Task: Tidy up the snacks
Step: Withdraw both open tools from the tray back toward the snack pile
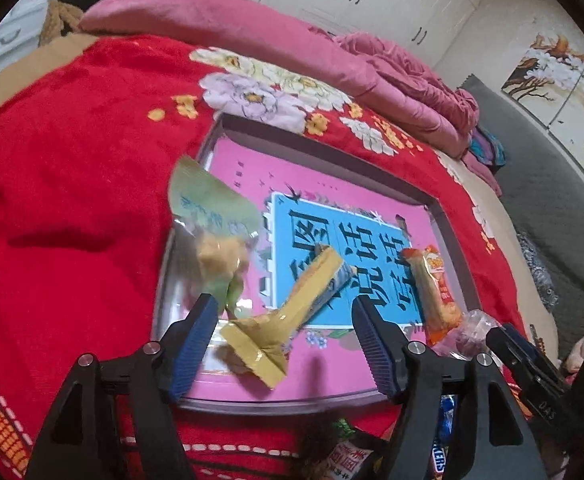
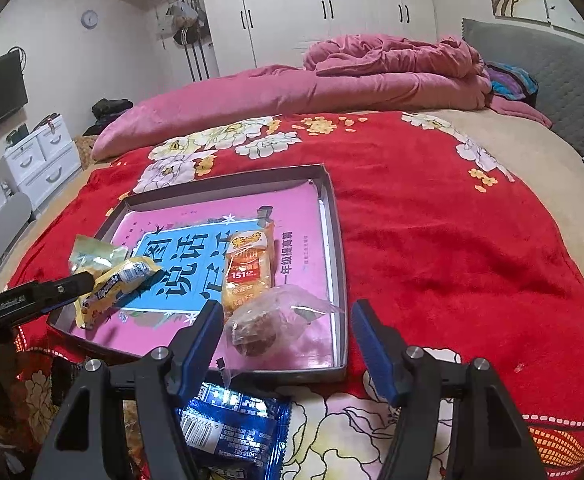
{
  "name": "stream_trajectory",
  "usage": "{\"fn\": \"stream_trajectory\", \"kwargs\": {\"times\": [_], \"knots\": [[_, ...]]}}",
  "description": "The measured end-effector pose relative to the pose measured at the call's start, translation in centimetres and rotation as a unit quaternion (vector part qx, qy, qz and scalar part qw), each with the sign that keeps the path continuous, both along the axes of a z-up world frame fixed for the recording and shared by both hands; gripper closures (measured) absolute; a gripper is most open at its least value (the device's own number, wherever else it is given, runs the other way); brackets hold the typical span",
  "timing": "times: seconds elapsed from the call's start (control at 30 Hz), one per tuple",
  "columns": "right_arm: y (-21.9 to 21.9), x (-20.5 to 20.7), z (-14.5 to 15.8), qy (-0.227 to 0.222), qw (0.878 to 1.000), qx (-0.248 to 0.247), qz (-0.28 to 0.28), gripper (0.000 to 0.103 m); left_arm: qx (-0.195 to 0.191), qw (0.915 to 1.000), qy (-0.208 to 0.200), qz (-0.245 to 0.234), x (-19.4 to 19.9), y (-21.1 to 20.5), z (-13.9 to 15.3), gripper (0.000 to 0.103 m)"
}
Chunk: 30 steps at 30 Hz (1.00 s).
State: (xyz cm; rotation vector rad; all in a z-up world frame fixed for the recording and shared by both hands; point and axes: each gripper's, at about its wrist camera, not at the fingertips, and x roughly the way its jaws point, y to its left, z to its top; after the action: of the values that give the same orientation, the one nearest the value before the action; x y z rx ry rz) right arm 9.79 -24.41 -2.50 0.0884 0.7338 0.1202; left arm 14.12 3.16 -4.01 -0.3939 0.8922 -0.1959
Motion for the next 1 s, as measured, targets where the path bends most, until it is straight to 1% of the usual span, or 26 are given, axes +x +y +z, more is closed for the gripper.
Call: {"fn": "stream_trajectory", "kwargs": {"times": [0.1,0.3,0.37,0.4,0.57,0.67,0.73,0.87,1.0], "knots": [[0.1,0.0,0.0,-0.001,1.000,0.001,0.001,0.037,0.007,0.9999,-0.002,-0.008,0.1,-0.5,0.0,0.031],[0.0,-0.4,0.6,-0.019,1.000,0.007,0.003,0.036,0.001,0.9998,-0.008,-0.018,-0.2,-0.9,0.4,0.031],[0.0,-0.6,0.9,-0.026,1.000,0.010,0.003,0.032,0.008,0.9997,-0.015,-0.017,-0.5,-0.9,0.7,0.030],[-0.1,-0.6,1.0,-0.029,0.999,0.012,0.003,0.030,0.010,0.9996,-0.019,-0.017,-0.6,-0.9,1.0,0.028],[-0.3,-0.8,1.4,-0.037,0.999,0.020,0.001,0.030,0.023,0.9989,-0.037,-0.017,-1.6,-1.0,2.0,0.026],[-0.6,-1.2,1.8,-0.048,0.998,0.031,0.002,0.028,0.033,0.9982,-0.048,-0.017,-2.1,-0.9,2.6,0.026],[-0.8,-1.5,2.2,-0.060,0.997,0.044,0.005,0.022,0.037,0.9977,-0.054,-0.019,-2.5,-1.0,2.9,0.025],[-0.9,-1.7,2.6,-0.069,0.996,0.051,0.008,0.021,0.055,0.9962,-0.065,-0.020,-3.3,-1.3,3.5,0.025],[-0.6,-1.9,2.6,-0.068,0.996,0.050,0.014,0.021,0.061,0.9955,-0.068,-0.024,-3.9,-1.3,3.8,0.025]]}}
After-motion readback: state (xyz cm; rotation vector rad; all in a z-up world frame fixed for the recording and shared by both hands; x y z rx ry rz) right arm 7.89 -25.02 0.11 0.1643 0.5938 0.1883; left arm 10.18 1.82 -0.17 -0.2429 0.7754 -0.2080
